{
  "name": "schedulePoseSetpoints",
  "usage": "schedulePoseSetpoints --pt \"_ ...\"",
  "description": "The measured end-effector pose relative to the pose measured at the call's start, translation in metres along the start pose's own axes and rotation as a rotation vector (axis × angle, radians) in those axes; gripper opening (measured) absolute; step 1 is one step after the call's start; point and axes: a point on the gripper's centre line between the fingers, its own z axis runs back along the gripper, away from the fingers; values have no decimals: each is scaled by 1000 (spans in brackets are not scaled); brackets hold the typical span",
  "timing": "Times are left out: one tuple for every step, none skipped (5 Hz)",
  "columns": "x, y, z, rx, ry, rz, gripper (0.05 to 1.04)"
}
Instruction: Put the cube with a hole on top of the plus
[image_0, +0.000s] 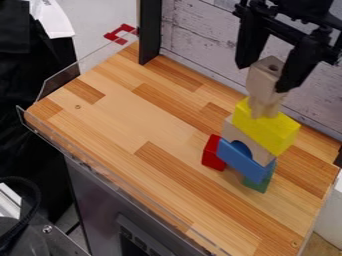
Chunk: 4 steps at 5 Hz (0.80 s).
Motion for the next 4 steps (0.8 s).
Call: schedulePoseSetpoints --pt "0 3 0 -6 3 23 1003" --pt "-1 4 4 -7 5 39 999" --pt "-2 12 28 -18 -61 66 999" --pt "-5 40 53 -75 -129 166 999"
